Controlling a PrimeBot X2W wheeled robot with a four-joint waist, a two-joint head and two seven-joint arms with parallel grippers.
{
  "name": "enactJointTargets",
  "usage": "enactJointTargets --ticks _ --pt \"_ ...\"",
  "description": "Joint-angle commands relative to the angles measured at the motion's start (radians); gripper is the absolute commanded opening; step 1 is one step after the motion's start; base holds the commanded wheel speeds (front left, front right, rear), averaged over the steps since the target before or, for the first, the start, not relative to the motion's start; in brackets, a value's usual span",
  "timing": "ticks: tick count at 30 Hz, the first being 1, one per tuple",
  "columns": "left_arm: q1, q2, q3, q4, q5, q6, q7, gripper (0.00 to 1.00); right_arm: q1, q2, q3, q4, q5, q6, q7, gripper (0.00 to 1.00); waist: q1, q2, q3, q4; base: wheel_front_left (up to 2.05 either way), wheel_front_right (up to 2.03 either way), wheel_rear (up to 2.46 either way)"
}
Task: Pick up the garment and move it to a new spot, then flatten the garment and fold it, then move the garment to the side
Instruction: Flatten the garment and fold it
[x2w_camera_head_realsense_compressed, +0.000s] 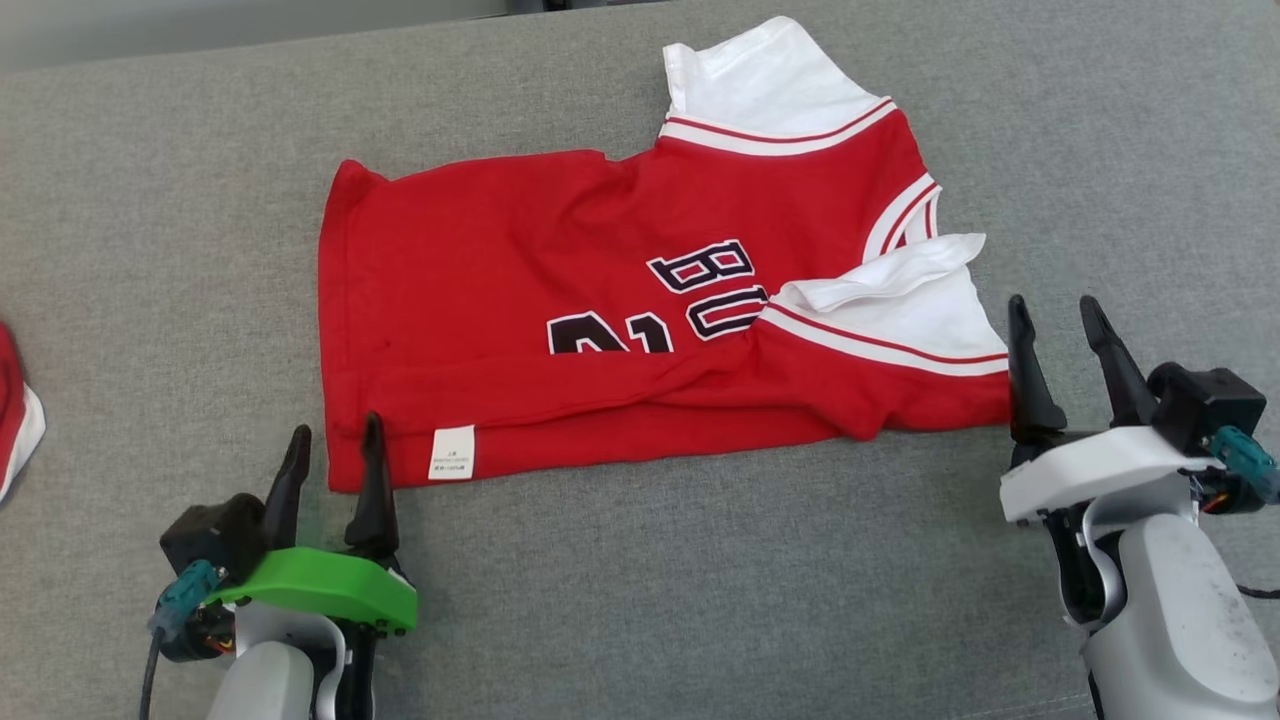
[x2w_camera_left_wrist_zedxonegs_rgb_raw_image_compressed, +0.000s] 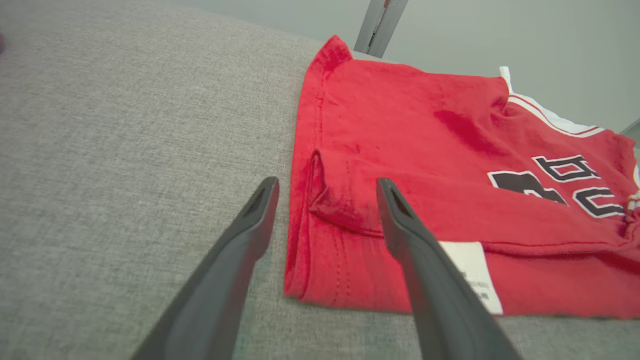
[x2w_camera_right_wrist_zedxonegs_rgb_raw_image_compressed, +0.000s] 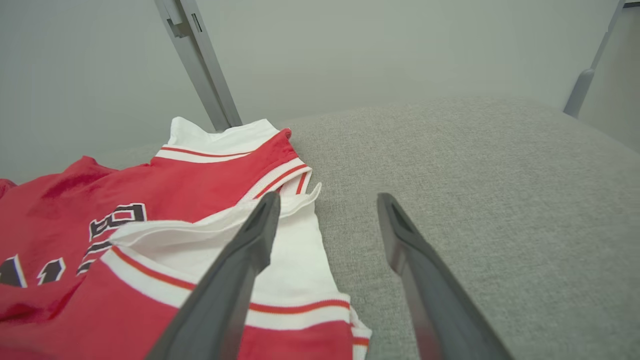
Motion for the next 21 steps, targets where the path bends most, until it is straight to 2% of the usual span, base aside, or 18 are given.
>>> enactJointTargets --ticks 1,12,21 --pt "0.012 0.002 0.001 0.010 0.005 0.003 0.000 1.00 0.024 -0.005 -0.007 -0.001 -0.005 -0.001 -0.002 1.00 0.0001 0.0000 0.000 -0.002 0.00 0.00 0.00" --pt "-0.006 0.015 -0.005 0.097 0.034 0.003 0.002 1.00 0.046 -0.005 -0.013 0.078 -0.061 -0.001 -0.002 1.00 0.0001 0.0000 0.022 -0.013 0.00 0.00 0.00" --pt "-0.006 0.022 -0.035 0.187 0.037 0.003 0.008 1.00 0.026 -0.002 0.043 0.189 -0.114 -0.001 0.001 1.00 0.0001 0.0000 0.034 -0.002 0.00 0.00 0.00"
